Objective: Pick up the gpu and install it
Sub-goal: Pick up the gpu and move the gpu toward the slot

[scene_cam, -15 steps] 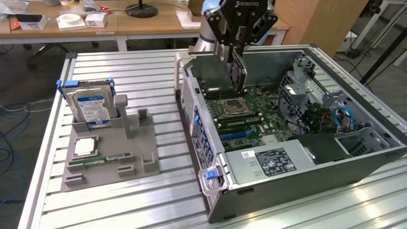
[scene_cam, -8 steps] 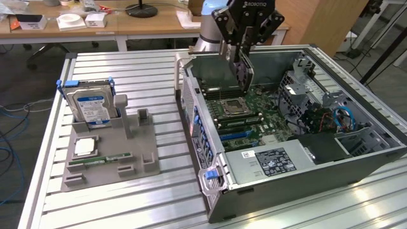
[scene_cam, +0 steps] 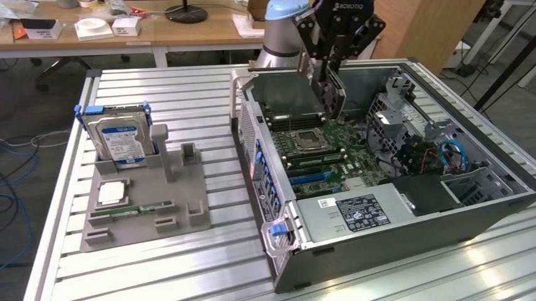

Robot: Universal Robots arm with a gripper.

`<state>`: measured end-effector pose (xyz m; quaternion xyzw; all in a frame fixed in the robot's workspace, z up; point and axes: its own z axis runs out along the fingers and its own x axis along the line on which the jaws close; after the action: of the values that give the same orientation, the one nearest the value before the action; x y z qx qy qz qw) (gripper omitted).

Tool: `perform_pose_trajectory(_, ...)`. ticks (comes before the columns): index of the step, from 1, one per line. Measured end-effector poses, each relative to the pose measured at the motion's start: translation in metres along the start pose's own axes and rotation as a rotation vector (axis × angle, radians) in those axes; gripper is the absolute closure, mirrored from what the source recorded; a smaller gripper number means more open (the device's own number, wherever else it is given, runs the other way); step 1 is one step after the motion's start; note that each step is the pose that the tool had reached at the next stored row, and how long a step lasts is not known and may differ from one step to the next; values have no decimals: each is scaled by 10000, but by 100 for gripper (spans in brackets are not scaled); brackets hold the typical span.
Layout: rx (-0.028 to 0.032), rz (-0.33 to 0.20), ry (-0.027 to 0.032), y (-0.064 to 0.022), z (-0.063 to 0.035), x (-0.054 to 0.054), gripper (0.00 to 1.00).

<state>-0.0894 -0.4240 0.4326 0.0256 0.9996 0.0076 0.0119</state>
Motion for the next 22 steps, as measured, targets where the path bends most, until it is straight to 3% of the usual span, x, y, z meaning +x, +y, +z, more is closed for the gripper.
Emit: perform_pose_trajectory(22, -22, -85, 2, 24, 21, -478, 74)
